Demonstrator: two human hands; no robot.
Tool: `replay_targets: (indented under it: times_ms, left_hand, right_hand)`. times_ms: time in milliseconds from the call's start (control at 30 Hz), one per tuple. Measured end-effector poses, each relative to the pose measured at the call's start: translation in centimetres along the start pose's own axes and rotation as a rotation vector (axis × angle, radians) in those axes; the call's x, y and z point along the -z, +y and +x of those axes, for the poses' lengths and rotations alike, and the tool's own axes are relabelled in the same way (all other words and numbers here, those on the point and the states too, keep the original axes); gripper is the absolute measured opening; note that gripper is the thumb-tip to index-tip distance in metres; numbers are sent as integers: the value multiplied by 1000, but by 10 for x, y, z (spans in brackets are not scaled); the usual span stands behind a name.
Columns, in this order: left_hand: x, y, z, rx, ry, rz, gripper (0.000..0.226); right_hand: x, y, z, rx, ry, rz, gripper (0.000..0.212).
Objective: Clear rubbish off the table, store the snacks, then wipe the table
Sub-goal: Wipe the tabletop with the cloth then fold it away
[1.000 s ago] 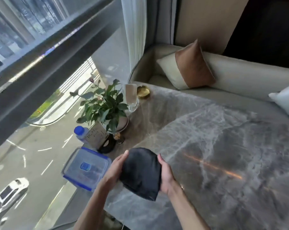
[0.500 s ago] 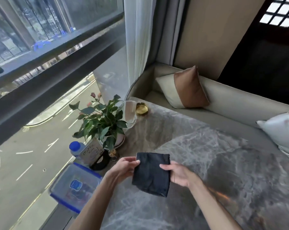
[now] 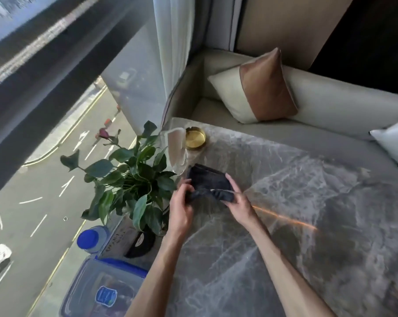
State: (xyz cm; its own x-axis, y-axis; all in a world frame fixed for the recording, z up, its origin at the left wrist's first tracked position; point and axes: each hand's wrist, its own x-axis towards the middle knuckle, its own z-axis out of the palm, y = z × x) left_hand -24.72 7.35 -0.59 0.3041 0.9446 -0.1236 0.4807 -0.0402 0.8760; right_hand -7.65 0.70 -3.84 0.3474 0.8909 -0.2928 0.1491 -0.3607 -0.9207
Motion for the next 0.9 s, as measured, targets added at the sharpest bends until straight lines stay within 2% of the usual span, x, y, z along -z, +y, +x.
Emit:
replay_targets:
  times_ms: [67,133,167,200,267,333,367,433,500,700,900]
  left_hand:
    - [-5,-19,-14,136,-36,72,29]
    - [-15,-37,-30,337,-109,191,36]
    - [-19,-43,-37,391,-140,264,41]
    - [-23,-46,-42,410,-151,312,45]
    - [-28,-45,-44,418,-94,321,45]
    - [-31,-41,-38,456,-32,347,40]
    - [-32,-40,-35,486,-40,392,39]
    - [-34,-42,-28,527,-114,522,44]
    - [-36,-45,-23,501,-173,650,48]
    - [-42,-49,-10,464,-286,764,38]
    - [-40,-47,-6,395,-195,874,36]
  right_hand:
    - [-10,27,-11,101,-79,-358,56]
    - [-17,61,-26,117,-278,-785,67]
    - [-19,71,-33,101,-308,-868,74]
    - [-21,74,-37,93,-263,-859,75]
    - [-25,67,-37,68,-23,-710,64]
    - [-28,54,-29,-70,259,-565,43]
    - [-28,48,-24,-173,337,-517,35]
    - [-28,41,-12,-355,342,-472,36]
    - [-30,40,-1,-425,290,-486,40]
    - [-40,46,17,-456,278,-486,27]
    - [-42,52,15,-345,251,-318,23]
